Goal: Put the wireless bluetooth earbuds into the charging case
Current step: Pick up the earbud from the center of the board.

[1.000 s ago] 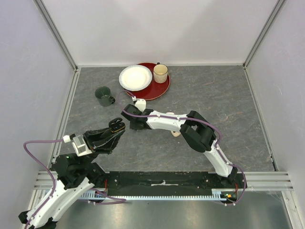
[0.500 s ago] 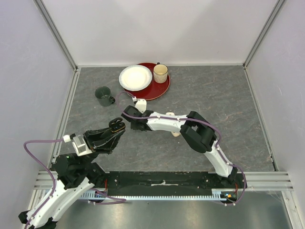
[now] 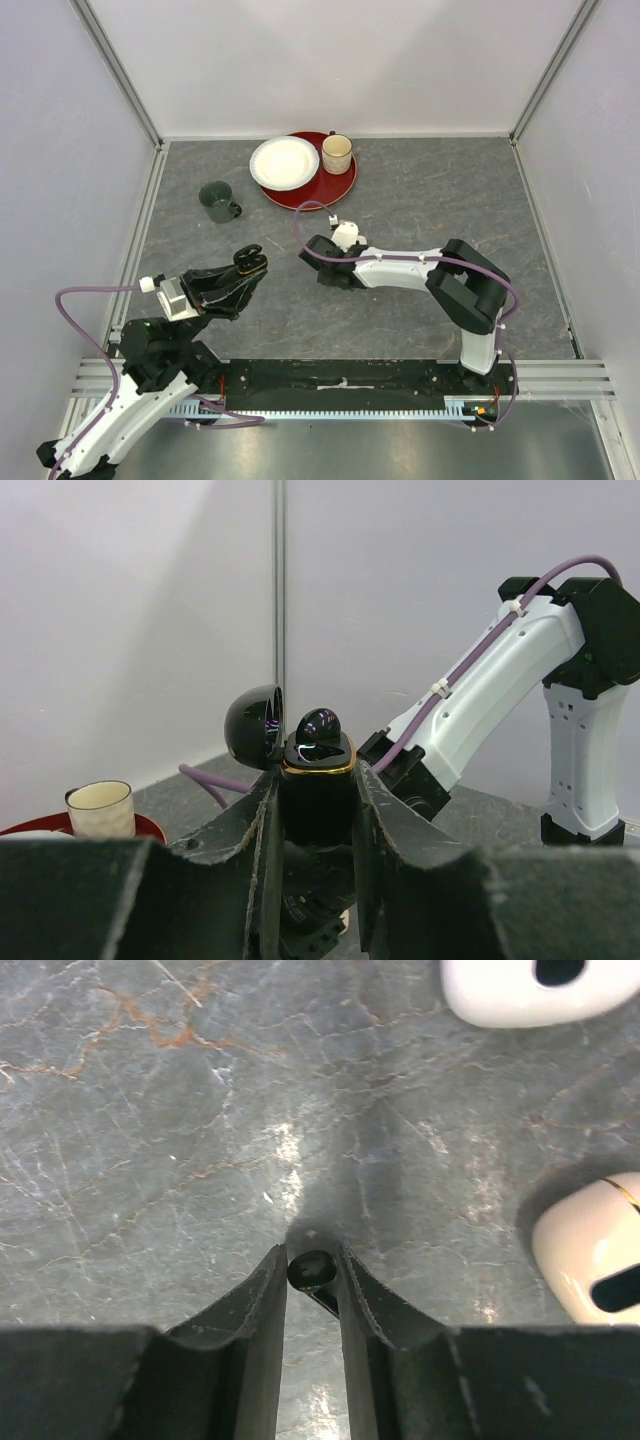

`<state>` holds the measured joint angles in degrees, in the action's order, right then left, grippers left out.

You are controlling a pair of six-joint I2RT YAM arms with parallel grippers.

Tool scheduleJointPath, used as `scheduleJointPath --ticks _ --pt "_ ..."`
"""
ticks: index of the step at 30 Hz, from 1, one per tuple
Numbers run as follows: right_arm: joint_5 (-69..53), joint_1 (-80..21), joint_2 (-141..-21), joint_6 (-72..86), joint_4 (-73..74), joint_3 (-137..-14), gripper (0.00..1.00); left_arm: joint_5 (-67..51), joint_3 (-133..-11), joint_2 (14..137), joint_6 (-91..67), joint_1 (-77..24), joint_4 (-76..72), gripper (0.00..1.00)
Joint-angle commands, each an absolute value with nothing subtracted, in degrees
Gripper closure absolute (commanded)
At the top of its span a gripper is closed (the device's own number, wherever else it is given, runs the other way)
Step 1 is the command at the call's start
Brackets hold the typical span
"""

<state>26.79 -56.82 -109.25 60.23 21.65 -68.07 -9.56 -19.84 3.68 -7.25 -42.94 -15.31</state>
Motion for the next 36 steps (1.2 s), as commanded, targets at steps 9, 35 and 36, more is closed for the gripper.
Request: scheduleJointPath --ticks 9,35,36 --pt "21.36 -56.6 -111.09 54.41 27.68 -64.42 0.53 -9.75 -21.53 6.24 -9.05 -42.8 -18.54 0.98" --pt "22.94 -55.46 -114.17 39.37 26.72 -66.18 0.56 -10.02 -22.24 8.26 -10.63 -42.89 -19.07 0.98" --pt "22.85 -55.46 -114.17 39.46 26.63 -66.01 0.58 -10.02 -22.24 8.44 -10.72 -42.89 -19.16 0.98"
